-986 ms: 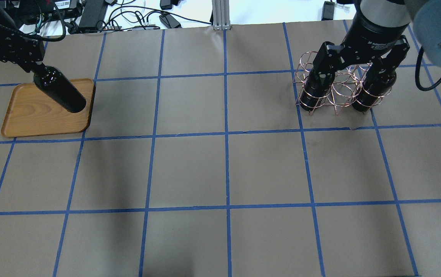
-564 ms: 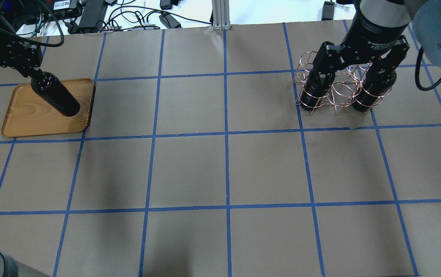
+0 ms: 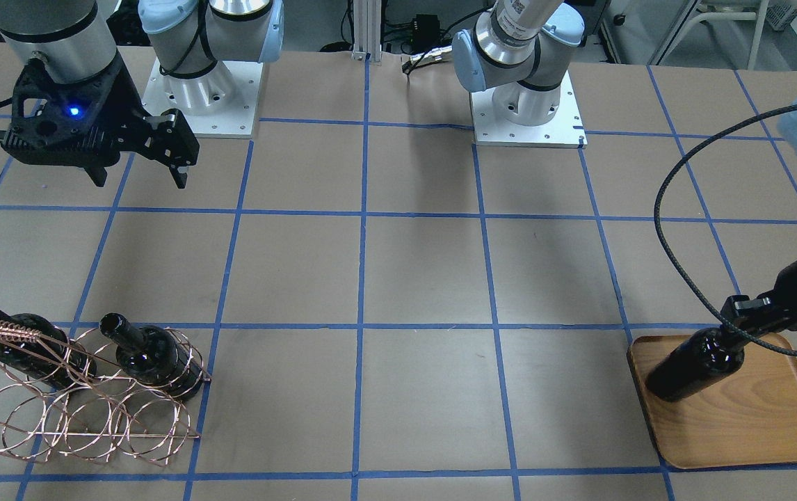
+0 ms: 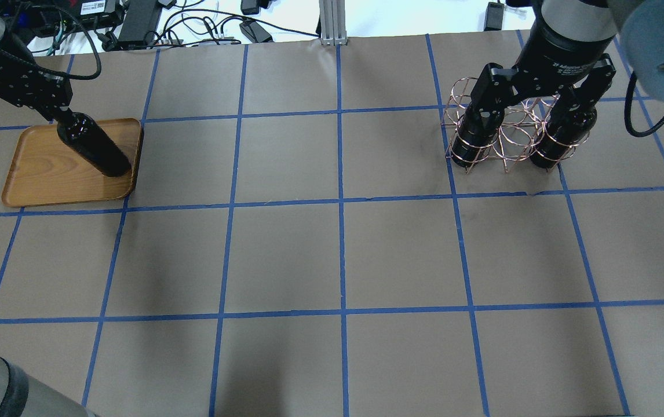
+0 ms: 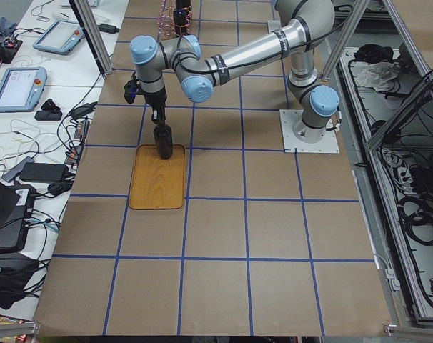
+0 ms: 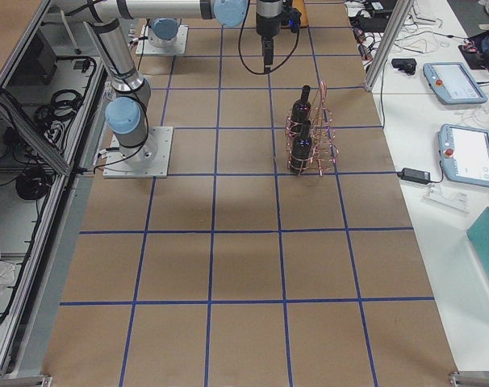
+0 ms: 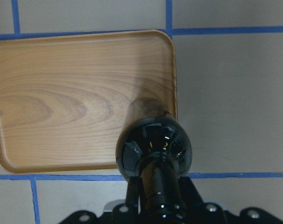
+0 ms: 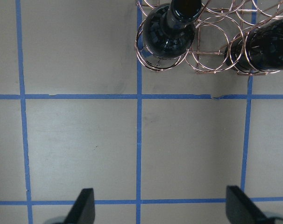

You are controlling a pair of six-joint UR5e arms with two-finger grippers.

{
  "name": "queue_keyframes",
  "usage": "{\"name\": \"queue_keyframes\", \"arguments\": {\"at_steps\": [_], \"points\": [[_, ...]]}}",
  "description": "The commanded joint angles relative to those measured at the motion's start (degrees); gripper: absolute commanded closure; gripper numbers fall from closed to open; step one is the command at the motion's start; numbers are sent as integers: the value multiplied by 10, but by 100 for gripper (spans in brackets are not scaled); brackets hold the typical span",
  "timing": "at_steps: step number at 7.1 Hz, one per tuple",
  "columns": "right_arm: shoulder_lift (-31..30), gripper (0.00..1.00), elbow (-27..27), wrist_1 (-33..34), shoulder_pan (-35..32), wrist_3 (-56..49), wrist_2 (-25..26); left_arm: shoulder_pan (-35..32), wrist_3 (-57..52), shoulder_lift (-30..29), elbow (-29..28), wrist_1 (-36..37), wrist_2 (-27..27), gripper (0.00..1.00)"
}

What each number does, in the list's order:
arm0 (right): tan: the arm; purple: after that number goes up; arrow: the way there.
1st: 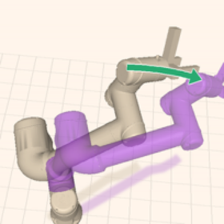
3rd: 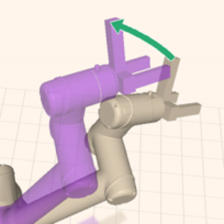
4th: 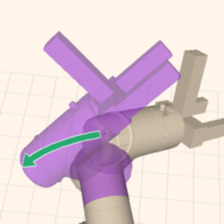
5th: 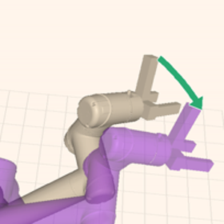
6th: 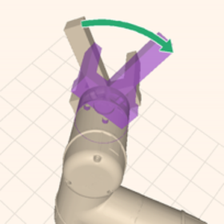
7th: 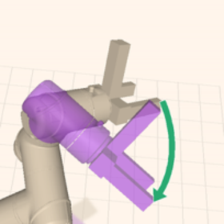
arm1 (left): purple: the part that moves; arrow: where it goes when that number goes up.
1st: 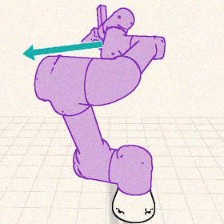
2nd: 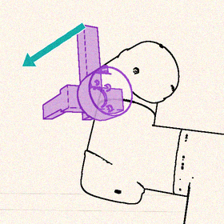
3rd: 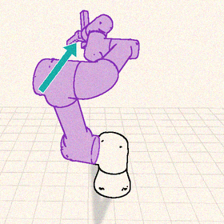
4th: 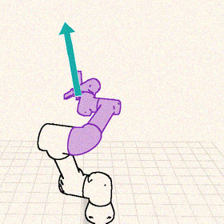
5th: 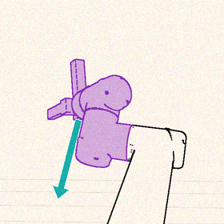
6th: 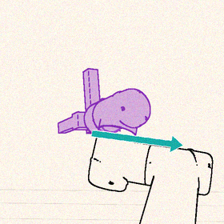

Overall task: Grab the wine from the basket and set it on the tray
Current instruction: 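Lay the bottle down on the tray and open the left gripper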

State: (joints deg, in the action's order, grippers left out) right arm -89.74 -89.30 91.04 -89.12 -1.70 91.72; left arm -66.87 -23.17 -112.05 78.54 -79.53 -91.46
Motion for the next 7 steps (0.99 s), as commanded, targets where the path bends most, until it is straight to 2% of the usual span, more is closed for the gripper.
{"name": "queue_keyframes", "arguments": {"at_steps": [1, 4, 7], "points": [[1, 0, 0, 1, 0, -1, 3, 13, -7, -3, 4, -4, 0, 0], [0, 0, 1, 2, 0, -1, -1, 21, -19, 18, 0, -8, 0, 0], [3, 0, 0, 27, 1, -4, 3, 1, -4, 78, 2, -38, 2, 0]]}}
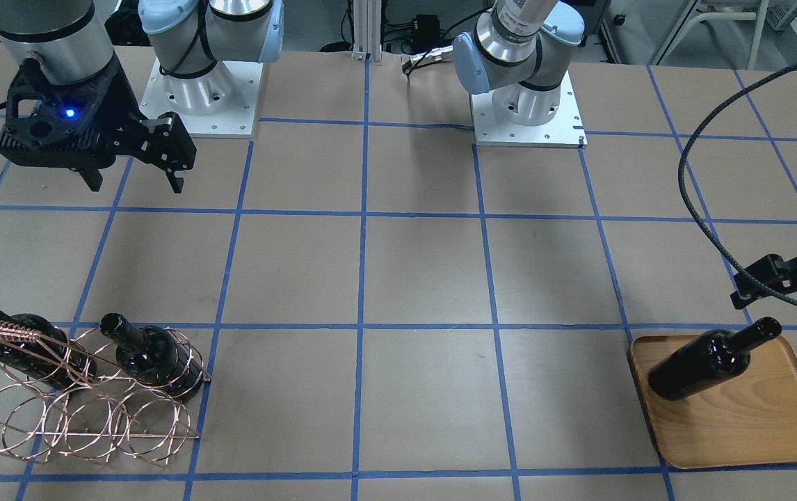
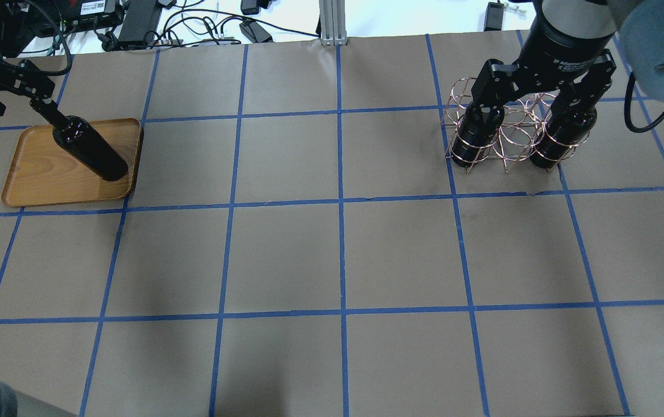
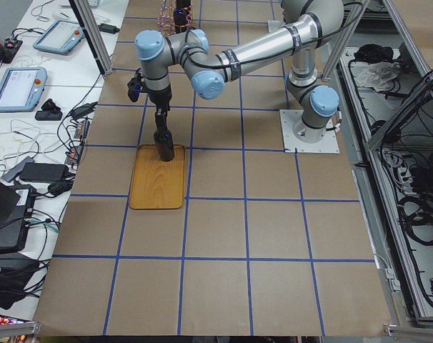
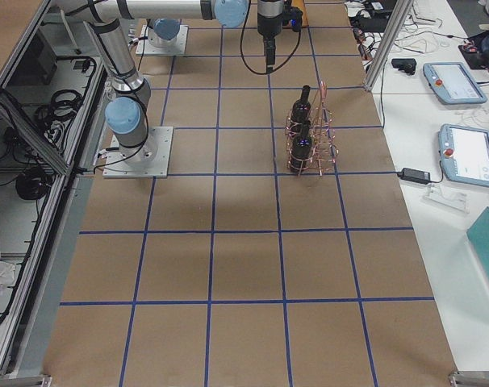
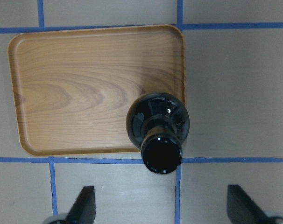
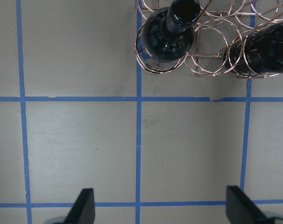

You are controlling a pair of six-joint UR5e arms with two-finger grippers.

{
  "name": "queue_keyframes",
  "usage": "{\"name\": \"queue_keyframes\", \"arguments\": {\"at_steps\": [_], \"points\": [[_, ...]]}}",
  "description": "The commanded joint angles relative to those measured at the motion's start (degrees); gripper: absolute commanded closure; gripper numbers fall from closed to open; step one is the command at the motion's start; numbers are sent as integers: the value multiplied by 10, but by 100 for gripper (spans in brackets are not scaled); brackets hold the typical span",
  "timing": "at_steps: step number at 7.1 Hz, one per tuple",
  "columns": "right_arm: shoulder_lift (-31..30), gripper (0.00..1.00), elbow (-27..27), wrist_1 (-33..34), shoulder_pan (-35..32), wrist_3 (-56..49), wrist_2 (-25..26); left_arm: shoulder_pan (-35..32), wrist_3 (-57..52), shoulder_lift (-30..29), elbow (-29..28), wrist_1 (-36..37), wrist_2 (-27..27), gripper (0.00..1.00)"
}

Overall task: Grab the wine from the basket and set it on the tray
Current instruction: 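Lay the bottle down on the tray and open the left gripper, then raise the left gripper away from the tray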

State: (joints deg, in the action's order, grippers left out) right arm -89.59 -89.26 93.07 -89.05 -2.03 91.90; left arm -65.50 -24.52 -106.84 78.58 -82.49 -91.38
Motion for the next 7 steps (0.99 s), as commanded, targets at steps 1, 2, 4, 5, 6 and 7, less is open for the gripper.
{"name": "queue_keyframes", "arguments": {"at_steps": [1, 2, 4, 5, 6, 7], "points": [[0, 0, 1, 6, 0, 0, -2, -55, 44, 52, 4, -17, -1, 0], [0, 0, 1, 4, 0, 8, -5, -111, 116, 72, 4, -40, 2, 0], [-5, 0, 1, -3, -1, 9, -4, -216, 197, 97, 19, -44, -5, 0], [-6, 0, 1, 1, -1, 9, -6, -238, 237, 109, 49, -38, 0, 0], [-10, 0, 1, 2, -1, 5, -6, -251, 253, 125, 63, -37, 2, 0], [-12, 0, 1, -5, -1, 3, -14, -255, 253, 140, 69, -40, 2, 0]]}}
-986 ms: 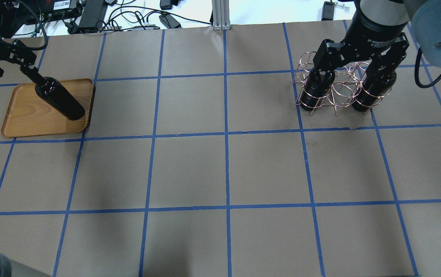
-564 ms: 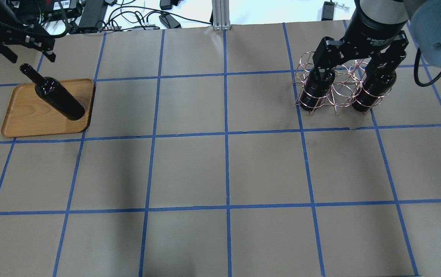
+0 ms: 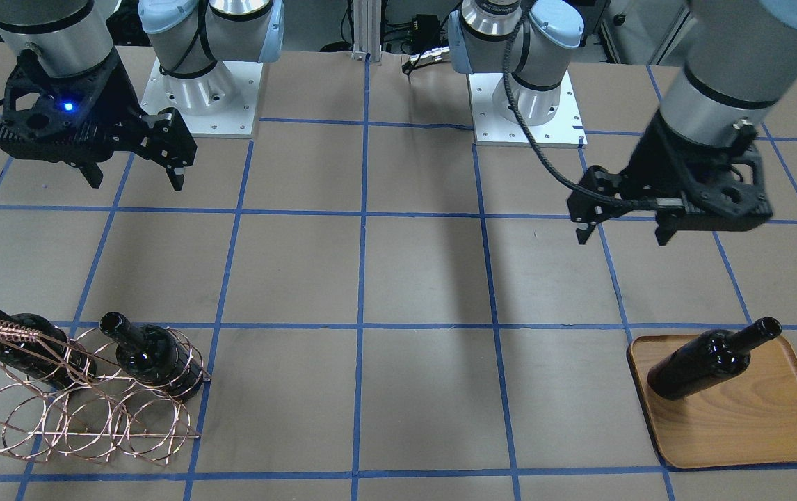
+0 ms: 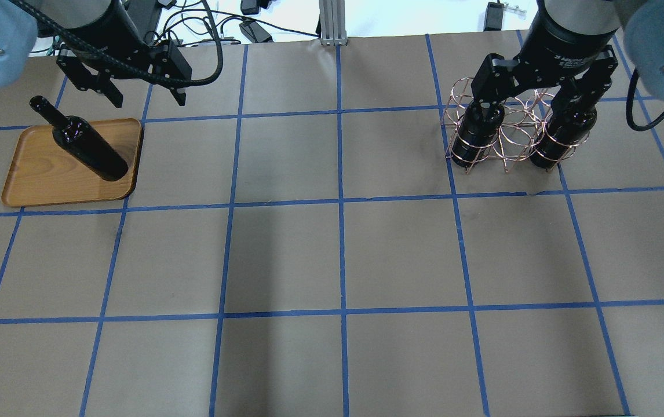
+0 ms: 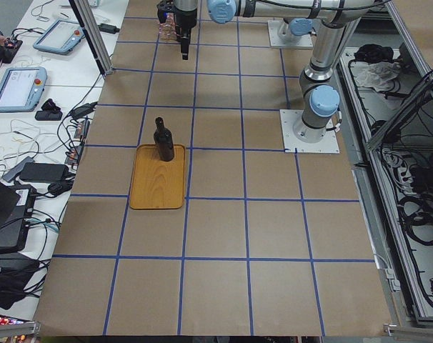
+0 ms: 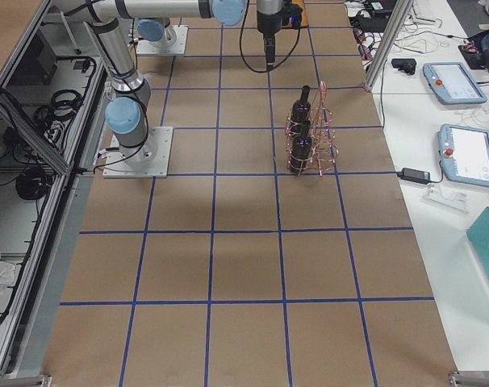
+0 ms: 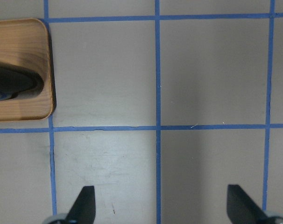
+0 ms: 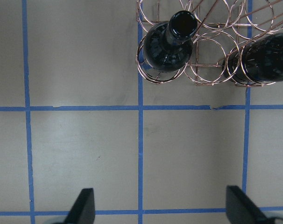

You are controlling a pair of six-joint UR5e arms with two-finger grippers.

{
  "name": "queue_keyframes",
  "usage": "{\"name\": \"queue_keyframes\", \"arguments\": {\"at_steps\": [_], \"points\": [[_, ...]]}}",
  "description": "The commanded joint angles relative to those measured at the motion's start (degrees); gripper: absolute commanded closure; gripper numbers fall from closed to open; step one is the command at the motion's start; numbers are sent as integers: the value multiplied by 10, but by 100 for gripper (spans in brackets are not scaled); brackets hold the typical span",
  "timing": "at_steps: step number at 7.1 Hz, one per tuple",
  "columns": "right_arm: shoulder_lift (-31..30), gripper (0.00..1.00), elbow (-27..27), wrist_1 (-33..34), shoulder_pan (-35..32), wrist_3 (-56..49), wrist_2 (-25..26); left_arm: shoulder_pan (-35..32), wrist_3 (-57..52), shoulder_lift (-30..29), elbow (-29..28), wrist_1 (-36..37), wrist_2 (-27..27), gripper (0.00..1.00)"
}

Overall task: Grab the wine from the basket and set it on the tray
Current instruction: 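Raise the left gripper away from the tray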

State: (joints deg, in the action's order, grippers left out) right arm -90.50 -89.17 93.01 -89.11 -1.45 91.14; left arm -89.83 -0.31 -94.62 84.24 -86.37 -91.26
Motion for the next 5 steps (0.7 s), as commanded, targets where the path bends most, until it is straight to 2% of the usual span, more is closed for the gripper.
{"name": "queue_keyframes", "arguments": {"at_steps": [1, 5], "points": [[-7, 0, 0, -4, 0, -4, -57, -11, 14, 27, 28, 0, 4, 0], [-8, 0, 0, -5, 0, -7, -57, -13, 16, 35, 51, 5, 0, 0]]}}
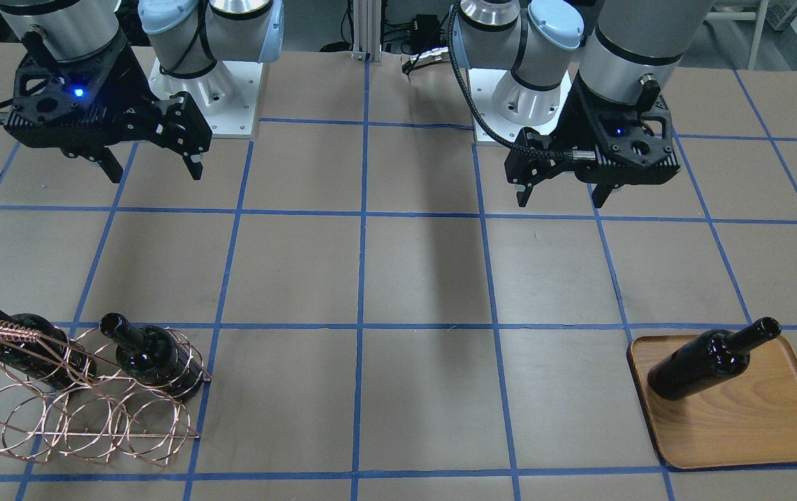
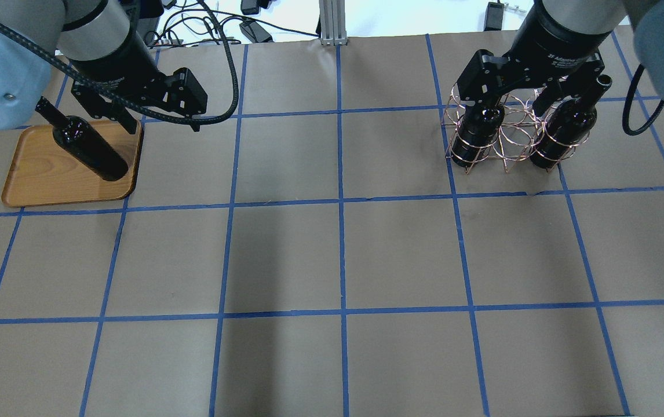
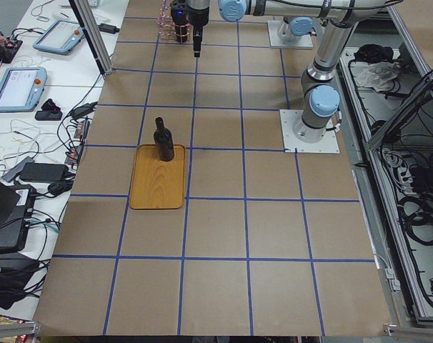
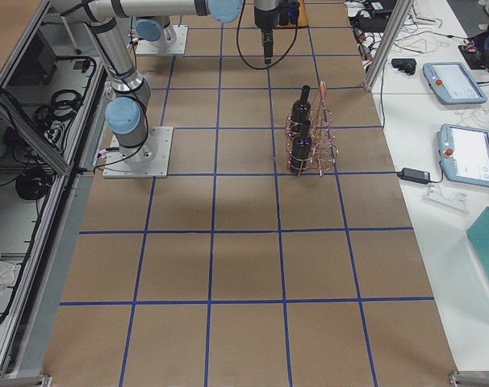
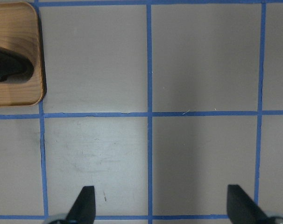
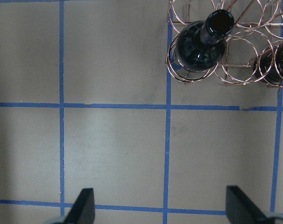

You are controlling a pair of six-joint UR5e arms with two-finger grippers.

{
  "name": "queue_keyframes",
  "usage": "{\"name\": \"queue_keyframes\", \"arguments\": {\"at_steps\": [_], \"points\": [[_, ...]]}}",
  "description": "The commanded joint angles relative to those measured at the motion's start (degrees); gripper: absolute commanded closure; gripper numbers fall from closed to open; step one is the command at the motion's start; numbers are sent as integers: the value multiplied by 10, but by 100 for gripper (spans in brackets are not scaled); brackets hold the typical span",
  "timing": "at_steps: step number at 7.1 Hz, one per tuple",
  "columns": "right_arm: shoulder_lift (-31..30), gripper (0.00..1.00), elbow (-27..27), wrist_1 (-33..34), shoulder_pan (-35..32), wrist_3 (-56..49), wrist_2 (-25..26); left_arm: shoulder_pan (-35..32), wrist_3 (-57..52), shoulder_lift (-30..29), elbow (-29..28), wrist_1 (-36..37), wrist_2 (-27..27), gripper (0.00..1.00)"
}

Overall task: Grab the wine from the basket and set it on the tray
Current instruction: 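Raise the left gripper away from the tray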

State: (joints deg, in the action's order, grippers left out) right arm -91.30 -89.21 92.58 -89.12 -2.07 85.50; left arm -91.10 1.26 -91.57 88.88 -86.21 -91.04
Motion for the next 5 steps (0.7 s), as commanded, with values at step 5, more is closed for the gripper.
{"name": "queue_keyframes", "arguments": {"at_steps": [5], "points": [[1, 0, 0, 7, 0, -14, -1, 2, -7, -9, 16, 79, -1, 0]]}}
